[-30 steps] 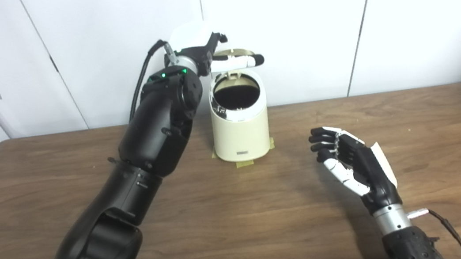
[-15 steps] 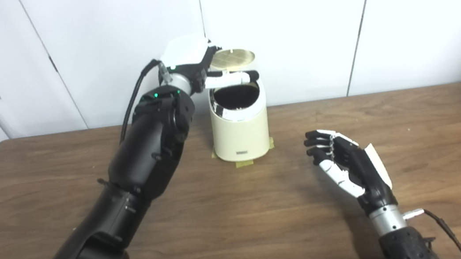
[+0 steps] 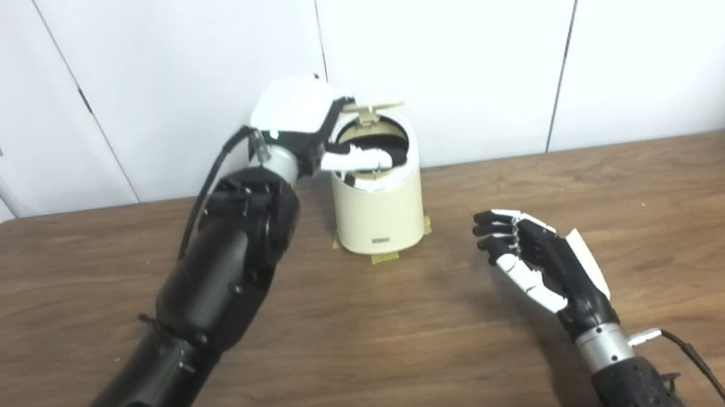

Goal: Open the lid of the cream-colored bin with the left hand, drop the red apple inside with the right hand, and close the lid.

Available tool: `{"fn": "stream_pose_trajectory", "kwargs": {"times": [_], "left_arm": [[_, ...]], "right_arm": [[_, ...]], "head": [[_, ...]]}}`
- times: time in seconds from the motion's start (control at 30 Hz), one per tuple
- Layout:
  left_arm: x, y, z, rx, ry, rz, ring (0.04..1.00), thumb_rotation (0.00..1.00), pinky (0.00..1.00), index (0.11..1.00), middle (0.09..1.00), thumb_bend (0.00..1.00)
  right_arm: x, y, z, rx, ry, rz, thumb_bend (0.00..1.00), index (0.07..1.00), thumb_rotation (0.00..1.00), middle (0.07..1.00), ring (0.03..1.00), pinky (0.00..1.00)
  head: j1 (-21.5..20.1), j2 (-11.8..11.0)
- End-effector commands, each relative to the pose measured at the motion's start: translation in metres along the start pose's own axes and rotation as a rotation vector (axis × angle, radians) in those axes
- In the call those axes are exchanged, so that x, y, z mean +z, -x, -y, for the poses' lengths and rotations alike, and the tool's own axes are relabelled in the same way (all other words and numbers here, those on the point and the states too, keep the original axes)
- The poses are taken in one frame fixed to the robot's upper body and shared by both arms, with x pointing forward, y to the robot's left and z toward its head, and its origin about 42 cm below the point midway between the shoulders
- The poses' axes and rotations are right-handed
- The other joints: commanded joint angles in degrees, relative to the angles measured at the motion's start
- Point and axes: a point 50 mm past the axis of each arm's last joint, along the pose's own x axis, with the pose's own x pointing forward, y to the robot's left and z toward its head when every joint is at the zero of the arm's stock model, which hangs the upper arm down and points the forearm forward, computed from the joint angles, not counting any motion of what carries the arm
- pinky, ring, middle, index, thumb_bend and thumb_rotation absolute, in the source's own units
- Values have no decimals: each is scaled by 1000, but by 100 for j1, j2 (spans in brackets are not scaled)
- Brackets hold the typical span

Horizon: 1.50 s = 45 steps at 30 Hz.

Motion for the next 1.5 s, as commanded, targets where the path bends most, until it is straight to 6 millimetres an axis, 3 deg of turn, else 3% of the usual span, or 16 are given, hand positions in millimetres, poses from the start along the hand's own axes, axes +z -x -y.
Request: {"fn": "stream_pose_trajectory", "kwargs": {"times": [0.0,0.37,0.77,1.47], "left_arm": [[4,-2,-26,91,-36,25,1000,1000,1000,855,887,974],[7,3,-14,109,-263,75,1000,1000,1000,877,904,972],[6,11,17,50,-447,147,1000,954,1000,876,905,932],[5,28,62,-34,-586,194,986,922,1000,853,875,910]], "right_arm": [[10,-7,-3,-6,-11,43,284,704,708,693,652,544],[12,-9,-4,4,1,41,279,709,715,694,653,545],[14,-10,-6,0,-33,20,275,717,675,704,666,560],[16,-13,-7,-2,-43,25,265,716,680,697,659,557]], "head": [[-4,11],[-19,22],[-46,47],[-28,115]]}}
